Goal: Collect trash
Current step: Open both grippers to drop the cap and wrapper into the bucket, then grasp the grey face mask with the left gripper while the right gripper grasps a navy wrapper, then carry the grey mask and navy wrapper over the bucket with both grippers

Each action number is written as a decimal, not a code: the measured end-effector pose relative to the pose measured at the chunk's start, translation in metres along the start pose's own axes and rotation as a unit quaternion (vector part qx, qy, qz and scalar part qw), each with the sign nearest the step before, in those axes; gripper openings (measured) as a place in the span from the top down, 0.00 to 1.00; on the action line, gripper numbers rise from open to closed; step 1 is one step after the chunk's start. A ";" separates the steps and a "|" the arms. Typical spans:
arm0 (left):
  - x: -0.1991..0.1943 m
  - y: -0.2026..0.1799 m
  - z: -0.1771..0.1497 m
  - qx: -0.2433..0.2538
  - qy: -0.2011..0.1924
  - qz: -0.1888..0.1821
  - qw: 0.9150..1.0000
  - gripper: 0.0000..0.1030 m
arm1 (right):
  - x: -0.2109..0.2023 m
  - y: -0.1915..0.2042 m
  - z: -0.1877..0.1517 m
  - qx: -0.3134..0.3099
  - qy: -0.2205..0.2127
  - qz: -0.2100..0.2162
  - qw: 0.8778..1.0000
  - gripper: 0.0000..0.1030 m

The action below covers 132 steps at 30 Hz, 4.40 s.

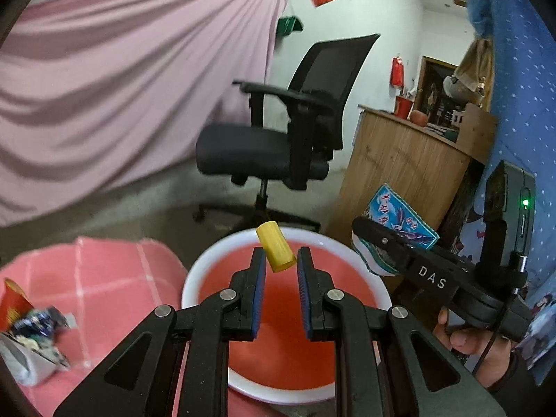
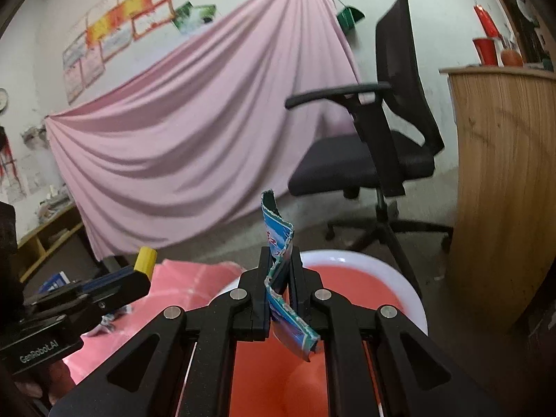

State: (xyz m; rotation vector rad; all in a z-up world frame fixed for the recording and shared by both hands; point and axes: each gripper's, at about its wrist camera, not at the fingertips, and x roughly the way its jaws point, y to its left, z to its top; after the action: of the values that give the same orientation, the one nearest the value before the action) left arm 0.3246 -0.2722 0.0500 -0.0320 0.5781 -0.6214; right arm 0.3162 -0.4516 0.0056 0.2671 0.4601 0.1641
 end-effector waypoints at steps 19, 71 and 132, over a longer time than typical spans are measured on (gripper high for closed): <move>-0.056 0.057 -0.004 -0.070 -0.045 0.060 0.995 0.60 | -0.007 0.028 0.010 -0.010 -0.029 -0.001 1.000 0.46; -0.150 0.264 -0.125 -0.267 0.032 0.211 0.940 0.73 | 0.142 0.271 -0.066 -0.197 0.214 0.177 0.940 0.35; -0.217 0.093 -0.036 -0.052 -0.195 0.241 0.949 0.96 | -0.065 0.168 -0.010 -0.129 -0.200 0.079 0.968 0.93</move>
State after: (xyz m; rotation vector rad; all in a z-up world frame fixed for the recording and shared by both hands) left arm 0.2127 -0.0704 0.1104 -0.1072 0.2156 -0.0974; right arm 0.2381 -0.3032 0.0732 0.0751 0.0128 0.3162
